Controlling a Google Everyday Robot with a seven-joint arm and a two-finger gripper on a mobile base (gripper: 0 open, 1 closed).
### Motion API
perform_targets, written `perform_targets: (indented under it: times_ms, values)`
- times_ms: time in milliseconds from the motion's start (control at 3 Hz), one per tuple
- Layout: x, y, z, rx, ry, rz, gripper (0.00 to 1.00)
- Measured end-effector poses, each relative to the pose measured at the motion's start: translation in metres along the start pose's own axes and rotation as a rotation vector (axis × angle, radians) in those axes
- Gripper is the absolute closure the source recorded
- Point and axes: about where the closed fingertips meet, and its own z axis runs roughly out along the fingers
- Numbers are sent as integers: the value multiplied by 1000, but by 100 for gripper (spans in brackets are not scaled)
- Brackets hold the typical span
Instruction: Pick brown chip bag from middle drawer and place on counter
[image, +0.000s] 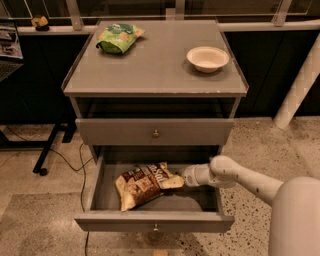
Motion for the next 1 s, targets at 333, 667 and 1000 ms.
perform_targets:
  times_ms: [333, 667, 1000]
  values:
    - [0, 0, 0, 0, 0, 0, 42]
    - [0, 0, 0, 0, 0, 0, 65]
    - [0, 0, 0, 0, 0, 0, 89]
